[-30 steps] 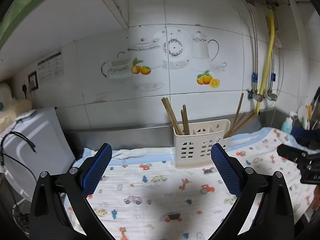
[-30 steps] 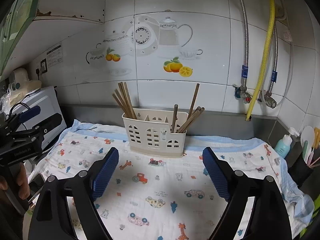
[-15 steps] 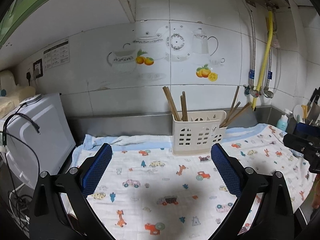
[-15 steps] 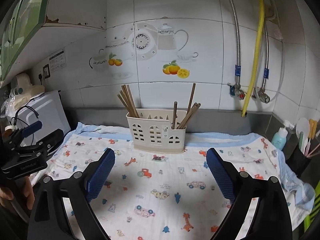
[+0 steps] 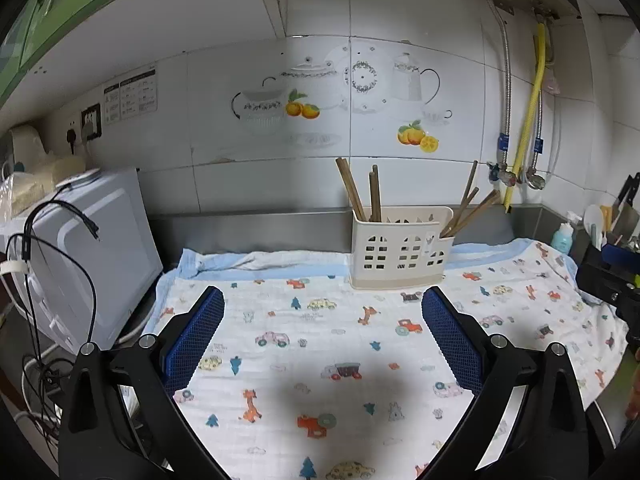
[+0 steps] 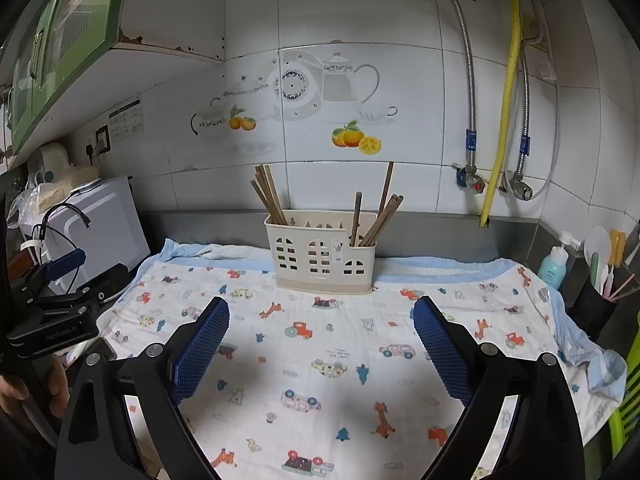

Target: Organize utensils

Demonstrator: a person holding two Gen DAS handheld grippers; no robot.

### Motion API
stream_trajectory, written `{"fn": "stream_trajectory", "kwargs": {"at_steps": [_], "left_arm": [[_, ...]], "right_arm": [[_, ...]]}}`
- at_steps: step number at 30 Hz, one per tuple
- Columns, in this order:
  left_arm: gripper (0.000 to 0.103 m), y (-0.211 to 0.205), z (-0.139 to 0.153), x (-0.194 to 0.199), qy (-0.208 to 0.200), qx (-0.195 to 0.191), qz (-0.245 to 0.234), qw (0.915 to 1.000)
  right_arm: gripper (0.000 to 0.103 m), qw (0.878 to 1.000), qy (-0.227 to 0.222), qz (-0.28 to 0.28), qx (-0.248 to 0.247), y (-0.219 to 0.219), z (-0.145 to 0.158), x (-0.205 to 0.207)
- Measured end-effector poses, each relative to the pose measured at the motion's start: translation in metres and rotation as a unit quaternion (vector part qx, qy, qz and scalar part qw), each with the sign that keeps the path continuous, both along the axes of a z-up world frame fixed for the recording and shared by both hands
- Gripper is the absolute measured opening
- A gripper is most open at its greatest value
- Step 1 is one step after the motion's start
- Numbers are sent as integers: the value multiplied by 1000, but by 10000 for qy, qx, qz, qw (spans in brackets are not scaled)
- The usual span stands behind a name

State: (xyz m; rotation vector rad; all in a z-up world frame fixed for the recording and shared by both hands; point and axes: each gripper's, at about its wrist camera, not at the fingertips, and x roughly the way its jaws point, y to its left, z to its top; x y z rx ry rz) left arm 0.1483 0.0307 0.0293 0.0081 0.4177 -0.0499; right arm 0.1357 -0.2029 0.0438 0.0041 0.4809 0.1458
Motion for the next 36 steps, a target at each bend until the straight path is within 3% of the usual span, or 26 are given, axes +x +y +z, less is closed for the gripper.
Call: {"fn": "stream_trajectory", "kwargs": {"at_steps": [13, 36], "left_arm": [[98, -1, -15, -17, 195, 39, -123, 9997], [98, -1, -28, -49, 293, 92, -85, 9995]], "right_arm": [[91, 9997, 192, -75, 158, -6, -19, -20], [92, 9998, 107, -167, -100, -2, -29, -55]]}}
